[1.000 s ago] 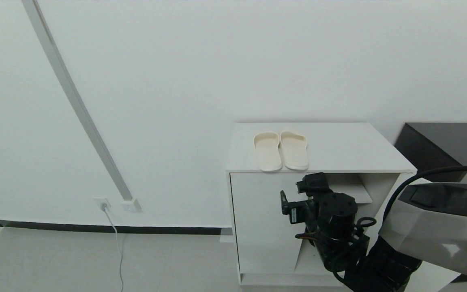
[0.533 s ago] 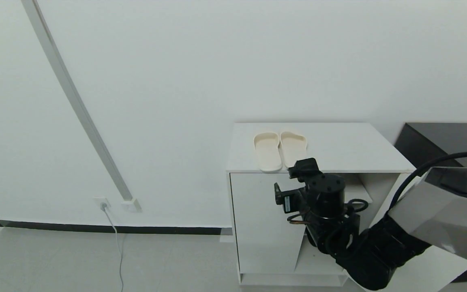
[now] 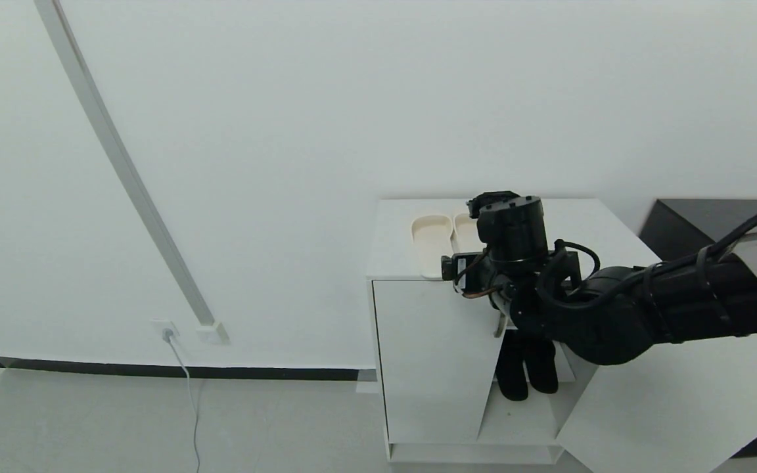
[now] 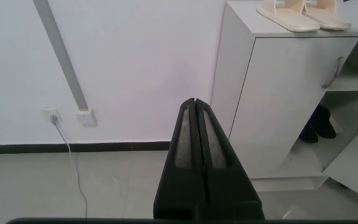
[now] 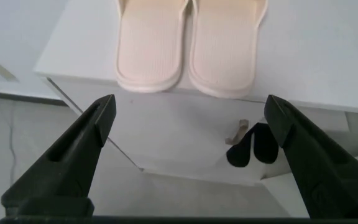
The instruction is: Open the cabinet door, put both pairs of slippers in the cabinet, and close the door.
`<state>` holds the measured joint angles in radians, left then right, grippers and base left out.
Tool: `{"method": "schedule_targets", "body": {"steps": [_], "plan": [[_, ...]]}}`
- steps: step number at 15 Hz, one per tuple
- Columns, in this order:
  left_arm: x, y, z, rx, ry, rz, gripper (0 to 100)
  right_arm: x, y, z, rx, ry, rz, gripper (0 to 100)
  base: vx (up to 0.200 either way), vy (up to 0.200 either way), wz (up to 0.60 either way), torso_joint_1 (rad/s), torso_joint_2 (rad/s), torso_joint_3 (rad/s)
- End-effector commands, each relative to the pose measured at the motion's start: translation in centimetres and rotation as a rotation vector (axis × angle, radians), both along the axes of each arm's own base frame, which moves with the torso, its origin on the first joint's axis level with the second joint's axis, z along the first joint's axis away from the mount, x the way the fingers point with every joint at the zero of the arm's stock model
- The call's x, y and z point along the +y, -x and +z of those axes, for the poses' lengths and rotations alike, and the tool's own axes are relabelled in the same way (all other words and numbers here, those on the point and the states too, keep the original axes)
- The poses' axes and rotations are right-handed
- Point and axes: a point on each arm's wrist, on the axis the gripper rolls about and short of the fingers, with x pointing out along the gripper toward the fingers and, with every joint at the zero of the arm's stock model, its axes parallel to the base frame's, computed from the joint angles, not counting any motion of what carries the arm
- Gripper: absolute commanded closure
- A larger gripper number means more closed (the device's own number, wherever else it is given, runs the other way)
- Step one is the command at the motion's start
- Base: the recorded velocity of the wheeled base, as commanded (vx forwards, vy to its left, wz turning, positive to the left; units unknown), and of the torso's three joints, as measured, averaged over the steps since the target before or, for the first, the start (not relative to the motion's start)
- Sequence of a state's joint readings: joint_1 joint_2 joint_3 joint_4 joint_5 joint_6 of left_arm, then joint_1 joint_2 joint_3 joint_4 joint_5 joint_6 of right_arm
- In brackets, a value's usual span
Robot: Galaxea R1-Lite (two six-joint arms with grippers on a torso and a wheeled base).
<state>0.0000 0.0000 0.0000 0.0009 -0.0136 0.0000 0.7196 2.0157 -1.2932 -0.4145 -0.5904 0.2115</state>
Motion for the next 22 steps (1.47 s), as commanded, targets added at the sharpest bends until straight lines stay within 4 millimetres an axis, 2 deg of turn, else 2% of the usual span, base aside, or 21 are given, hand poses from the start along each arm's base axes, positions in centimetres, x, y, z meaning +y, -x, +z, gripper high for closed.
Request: {"method": "schedule_targets", "body": {"steps": [1, 9, 14, 18, 22], "plan": [[0.0, 0.0, 0.0, 0.001, 0.0, 0.0, 100, 0.1, 0.1, 0.6, -0.015, -0.022, 0.001, 0, 0.2, 0.0, 0.0, -0.012, 0.0, 0.002], [0.0, 0.0, 0.0, -0.001, 0.002, 0.0, 100, 1.2, -0.4, -3.0, 0.058, -0.004, 0.0, 0, 0.2, 0.0, 0.0, 0.004, 0.0, -0.002], [0.0, 0.0, 0.0, -0.001, 0.003, 0.001, 100, 2.2, -1.9, -5.9, 0.04, -0.019, -0.005, 0, 0.0, 0.0, 0.0, 0.0, 0.0, 0.0], [0.0, 0.0, 0.0, -0.001, 0.003, 0.001, 100, 1.9, -4.2, -6.9, 0.01, -0.008, -0.013, 0, 0.0, 0.0, 0.0, 0.0, 0.0, 0.0], [0.0, 0.0, 0.0, 0.001, 0.003, 0.001, 100, 1.9, -6.8, -6.6, -0.039, -0.018, -0.033, 0, 0.0, 0.0, 0.0, 0.0, 0.0, 0.0]]}}
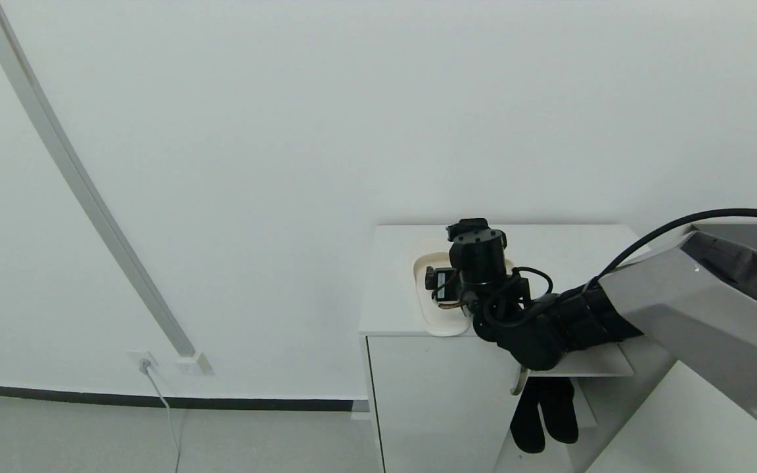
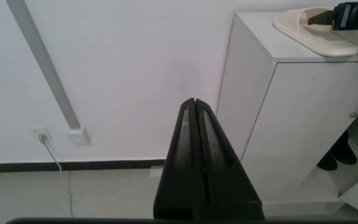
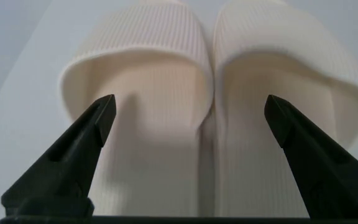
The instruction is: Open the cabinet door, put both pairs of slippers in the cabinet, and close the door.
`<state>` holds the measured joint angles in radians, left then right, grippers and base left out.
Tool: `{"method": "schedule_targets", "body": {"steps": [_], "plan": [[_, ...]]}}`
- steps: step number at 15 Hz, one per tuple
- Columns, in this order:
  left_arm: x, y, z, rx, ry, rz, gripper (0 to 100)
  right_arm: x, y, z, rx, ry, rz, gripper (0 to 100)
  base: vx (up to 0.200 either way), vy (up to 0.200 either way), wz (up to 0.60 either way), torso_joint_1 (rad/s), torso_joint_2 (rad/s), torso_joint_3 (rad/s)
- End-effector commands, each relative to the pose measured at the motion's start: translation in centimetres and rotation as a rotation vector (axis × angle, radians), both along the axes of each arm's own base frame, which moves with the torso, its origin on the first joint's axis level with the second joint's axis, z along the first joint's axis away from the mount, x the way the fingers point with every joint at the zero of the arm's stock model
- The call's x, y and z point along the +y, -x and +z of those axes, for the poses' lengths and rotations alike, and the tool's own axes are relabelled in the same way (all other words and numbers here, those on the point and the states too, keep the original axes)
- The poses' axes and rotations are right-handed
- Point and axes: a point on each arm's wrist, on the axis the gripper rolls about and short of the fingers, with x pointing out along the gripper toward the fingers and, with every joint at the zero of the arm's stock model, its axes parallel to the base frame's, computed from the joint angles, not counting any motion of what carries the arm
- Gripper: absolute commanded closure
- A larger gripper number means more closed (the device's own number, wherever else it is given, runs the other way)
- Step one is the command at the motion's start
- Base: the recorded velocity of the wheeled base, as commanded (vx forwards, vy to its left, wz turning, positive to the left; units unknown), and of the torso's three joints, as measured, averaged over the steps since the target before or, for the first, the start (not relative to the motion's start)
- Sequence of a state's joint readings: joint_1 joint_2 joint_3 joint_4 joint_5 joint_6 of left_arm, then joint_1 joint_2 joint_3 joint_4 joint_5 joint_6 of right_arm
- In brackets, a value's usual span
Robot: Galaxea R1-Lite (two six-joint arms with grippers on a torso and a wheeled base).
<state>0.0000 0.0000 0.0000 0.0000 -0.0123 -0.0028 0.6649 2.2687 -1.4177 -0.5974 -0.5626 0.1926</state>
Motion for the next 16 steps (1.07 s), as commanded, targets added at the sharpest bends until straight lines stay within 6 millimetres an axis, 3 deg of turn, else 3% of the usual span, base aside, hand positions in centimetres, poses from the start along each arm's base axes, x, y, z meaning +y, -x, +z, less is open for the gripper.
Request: {"method": "schedule_targets", "body": {"steps": [1, 5, 11, 12, 16], "plan": [[0.0, 0.0, 0.0, 0.0, 0.0, 0.0, 100, 0.1, -1.4, -0.4, -0.01, -0.003, 0.007, 0, 0.0, 0.0, 0.0, 0.0, 0.0, 0.0], [0.0, 0.0, 0.0, 0.002, 0.0, 0.0, 100, -0.2, -3.0, -0.4, -0.036, 0.01, -0.001, 0, 0.0, 0.0, 0.0, 0.0, 0.0, 0.0], [0.0, 0.0, 0.0, 0.0, 0.0, 0.0, 100, -0.1, -3.7, -1.1, -0.038, 0.03, -0.003, 0, 0.0, 0.0, 0.0, 0.0, 0.0, 0.0], [0.0, 0.0, 0.0, 0.002, 0.0, 0.0, 100, -0.1, -3.7, -1.0, -0.039, 0.029, -0.003, 100, 0.0, 0.0, 0.0, 0.0, 0.0, 0.0], [0.0, 0.0, 0.0, 0.0, 0.0, 0.0, 100, -0.1, -3.8, -0.9, -0.043, 0.026, -0.005, 100, 0.0, 0.0, 0.0, 0.0, 0.0, 0.0]]}}
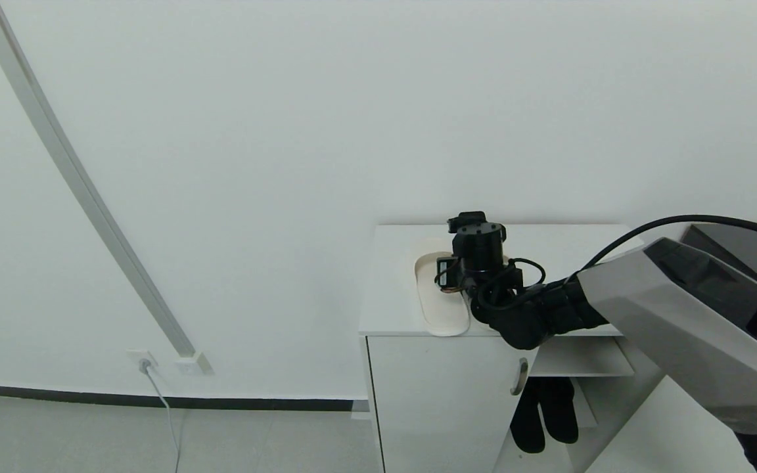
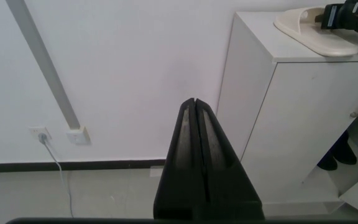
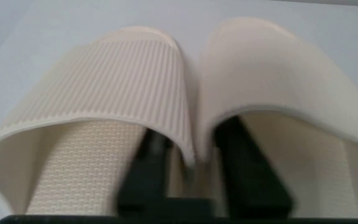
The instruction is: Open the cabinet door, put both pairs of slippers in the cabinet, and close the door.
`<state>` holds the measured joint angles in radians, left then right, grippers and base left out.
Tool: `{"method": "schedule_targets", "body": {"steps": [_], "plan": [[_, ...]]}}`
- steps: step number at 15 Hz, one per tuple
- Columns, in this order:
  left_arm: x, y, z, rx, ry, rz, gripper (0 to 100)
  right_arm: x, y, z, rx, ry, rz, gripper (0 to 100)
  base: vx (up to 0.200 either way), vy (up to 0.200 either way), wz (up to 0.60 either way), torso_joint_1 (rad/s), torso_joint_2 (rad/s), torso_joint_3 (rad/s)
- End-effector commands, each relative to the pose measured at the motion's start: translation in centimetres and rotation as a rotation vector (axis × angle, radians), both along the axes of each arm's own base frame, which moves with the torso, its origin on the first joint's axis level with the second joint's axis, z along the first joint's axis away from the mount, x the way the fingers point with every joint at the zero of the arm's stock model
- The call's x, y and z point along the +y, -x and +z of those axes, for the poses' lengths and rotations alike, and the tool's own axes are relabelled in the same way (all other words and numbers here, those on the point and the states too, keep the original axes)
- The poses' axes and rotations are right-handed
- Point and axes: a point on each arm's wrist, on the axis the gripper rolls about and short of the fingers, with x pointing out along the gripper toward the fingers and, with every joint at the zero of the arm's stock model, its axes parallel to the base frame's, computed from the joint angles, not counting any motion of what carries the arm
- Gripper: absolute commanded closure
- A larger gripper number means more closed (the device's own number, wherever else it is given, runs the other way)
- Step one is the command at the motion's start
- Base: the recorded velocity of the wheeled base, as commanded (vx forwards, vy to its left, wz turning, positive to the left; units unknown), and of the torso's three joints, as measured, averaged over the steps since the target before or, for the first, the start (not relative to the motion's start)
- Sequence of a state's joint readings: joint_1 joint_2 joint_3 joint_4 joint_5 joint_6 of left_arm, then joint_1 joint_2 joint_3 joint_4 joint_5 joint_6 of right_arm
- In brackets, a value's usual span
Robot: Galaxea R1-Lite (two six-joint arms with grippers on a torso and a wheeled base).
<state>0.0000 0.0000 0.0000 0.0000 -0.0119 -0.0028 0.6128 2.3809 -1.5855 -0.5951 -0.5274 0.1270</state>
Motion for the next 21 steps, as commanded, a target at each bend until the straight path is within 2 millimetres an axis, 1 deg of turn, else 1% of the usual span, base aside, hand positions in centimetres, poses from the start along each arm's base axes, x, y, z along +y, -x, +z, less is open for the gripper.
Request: {"method": "schedule_targets", "body": {"steps": [1, 4, 5, 7, 8, 11, 12, 13, 16, 17, 18, 21], "plan": [[0.0, 0.0, 0.0, 0.002, 0.0, 0.0, 100, 0.0, 0.0, -0.1, 0.001, 0.0, 0.001, 100, 0.0, 0.0, 0.0, 0.0, 0.0, 0.0], [0.0, 0.0, 0.0, 0.0, 0.0, 0.0, 100, 0.0, 0.1, 0.0, 0.001, 0.0, 0.001, 100, 0.0, 0.0, 0.0, 0.0, 0.0, 0.0], [0.0, 0.0, 0.0, 0.0, 0.002, 0.0, 100, -0.1, 0.3, 0.5, -0.004, -0.003, 0.002, 100, 0.0, 0.0, 0.0, 0.0, 0.0, 0.0], [0.0, 0.0, 0.0, 0.0, 0.0, 0.0, 100, -0.6, 1.4, 1.6, -0.005, -0.007, 0.012, 100, 0.0, 0.0, 0.0, 0.0, 0.0, 0.0], [0.0, 0.0, 0.0, 0.0, 0.0, 0.0, 100, -0.8, 2.2, 2.2, 0.001, -0.011, 0.044, 100, 0.0, 0.0, 0.0, 0.0, 0.0, 0.0], [0.0, 0.0, 0.0, 0.0, 0.0, 0.0, 100, -2.3, 5.9, 4.3, -0.03, -0.03, 0.158, 100, 0.0, 0.0, 0.0, 0.0, 0.0, 0.0], [0.0, 0.0, 0.0, 0.0, 0.0, 0.0, 100, -2.6, 6.5, 4.7, -0.041, -0.026, 0.183, 100, 0.0, 0.0, 0.0, 0.0, 0.0, 0.0], [0.0, 0.0, 0.0, 0.0, 0.0, 0.0, 100, -3.8, 8.3, 5.6, -0.065, -0.033, 0.255, 100, 0.0, 0.0, 0.0, 0.0, 0.0, 0.0], [0.0, 0.0, 0.0, 0.0, -0.001, 0.0, 100, -5.5, 11.9, 6.7, -0.053, -0.049, 0.392, 100, 0.0, 0.0, 0.0, 0.0, 0.0, 0.0], [0.0, 0.0, 0.0, 0.0, -0.001, 0.0, 100, -6.4, 13.6, 7.2, -0.041, -0.054, 0.463, 100, 0.0, 0.0, 0.0, 0.0, 0.0, 0.0], [0.0, 0.0, 0.0, 0.0, -0.001, 0.0, 100, -6.9, 14.5, 7.3, -0.034, -0.054, 0.484, 100, 0.0, 0.0, 0.0, 0.0, 0.0, 0.0], [0.0, 0.0, 0.0, 0.0, -0.003, 0.0, 100, -7.8, 16.1, 7.3, -0.013, -0.052, 0.512, 100, 0.0, 0.0, 0.0, 0.0, 0.0, 0.0]]}}
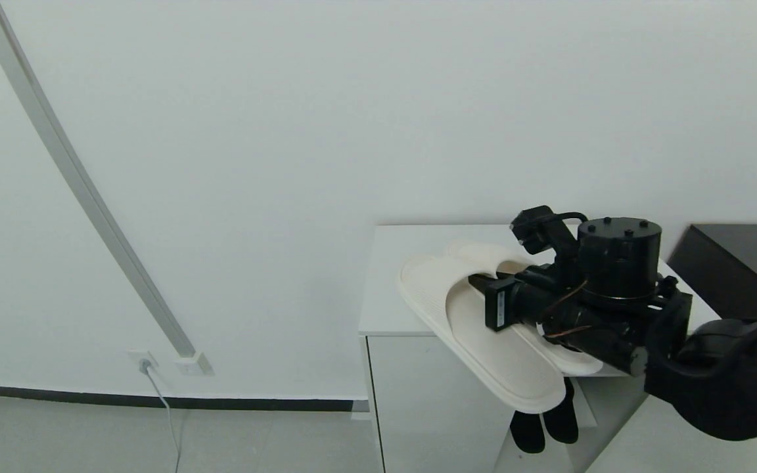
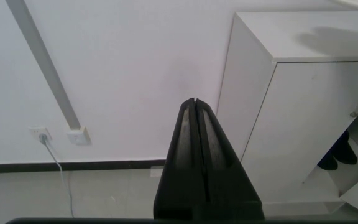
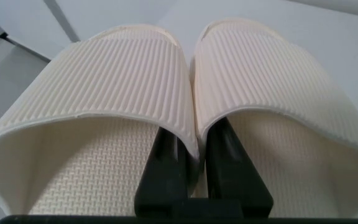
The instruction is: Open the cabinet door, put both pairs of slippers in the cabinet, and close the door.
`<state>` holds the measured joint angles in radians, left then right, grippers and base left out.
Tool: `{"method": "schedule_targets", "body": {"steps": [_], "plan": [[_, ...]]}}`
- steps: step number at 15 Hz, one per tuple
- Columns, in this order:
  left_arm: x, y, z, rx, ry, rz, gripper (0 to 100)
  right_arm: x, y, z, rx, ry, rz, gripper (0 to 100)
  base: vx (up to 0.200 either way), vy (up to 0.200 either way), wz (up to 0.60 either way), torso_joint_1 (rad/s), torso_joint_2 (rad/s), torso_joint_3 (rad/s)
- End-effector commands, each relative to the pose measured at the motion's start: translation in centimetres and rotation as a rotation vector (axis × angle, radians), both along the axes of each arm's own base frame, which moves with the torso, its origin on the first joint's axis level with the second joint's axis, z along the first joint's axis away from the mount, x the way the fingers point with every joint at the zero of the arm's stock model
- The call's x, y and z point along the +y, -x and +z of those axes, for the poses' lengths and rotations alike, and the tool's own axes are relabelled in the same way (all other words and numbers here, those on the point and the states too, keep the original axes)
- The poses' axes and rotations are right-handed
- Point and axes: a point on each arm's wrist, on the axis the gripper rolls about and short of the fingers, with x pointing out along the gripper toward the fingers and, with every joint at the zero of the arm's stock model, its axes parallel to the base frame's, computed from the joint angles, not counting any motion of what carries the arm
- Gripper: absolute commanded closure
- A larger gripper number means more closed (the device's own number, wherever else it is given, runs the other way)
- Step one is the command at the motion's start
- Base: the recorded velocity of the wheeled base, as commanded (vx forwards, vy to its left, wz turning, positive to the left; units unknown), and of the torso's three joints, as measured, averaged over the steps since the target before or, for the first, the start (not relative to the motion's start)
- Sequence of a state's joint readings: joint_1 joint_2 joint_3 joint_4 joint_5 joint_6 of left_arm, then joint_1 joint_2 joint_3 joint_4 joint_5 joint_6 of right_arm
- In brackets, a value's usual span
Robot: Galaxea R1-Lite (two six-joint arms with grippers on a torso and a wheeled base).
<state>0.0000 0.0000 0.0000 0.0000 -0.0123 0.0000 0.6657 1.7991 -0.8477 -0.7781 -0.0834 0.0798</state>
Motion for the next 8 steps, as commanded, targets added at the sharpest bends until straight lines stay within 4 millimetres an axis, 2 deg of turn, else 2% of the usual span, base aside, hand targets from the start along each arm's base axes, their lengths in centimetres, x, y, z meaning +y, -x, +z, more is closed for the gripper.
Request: {"method": "schedule_targets", "body": {"steps": [1, 8], "plan": [[0.0, 0.0, 0.0, 0.0, 0.0, 0.0, 100, -1.0, 1.9, 1.2, -0.015, -0.018, 0.023, 100, 0.0, 0.0, 0.0, 0.0, 0.0, 0.0], [0.0, 0.0, 0.0, 0.0, 0.003, 0.0, 100, -1.0, 2.9, 0.7, 0.017, 0.011, 0.039, 100, 0.0, 0.0, 0.0, 0.0, 0.0, 0.0]]}}
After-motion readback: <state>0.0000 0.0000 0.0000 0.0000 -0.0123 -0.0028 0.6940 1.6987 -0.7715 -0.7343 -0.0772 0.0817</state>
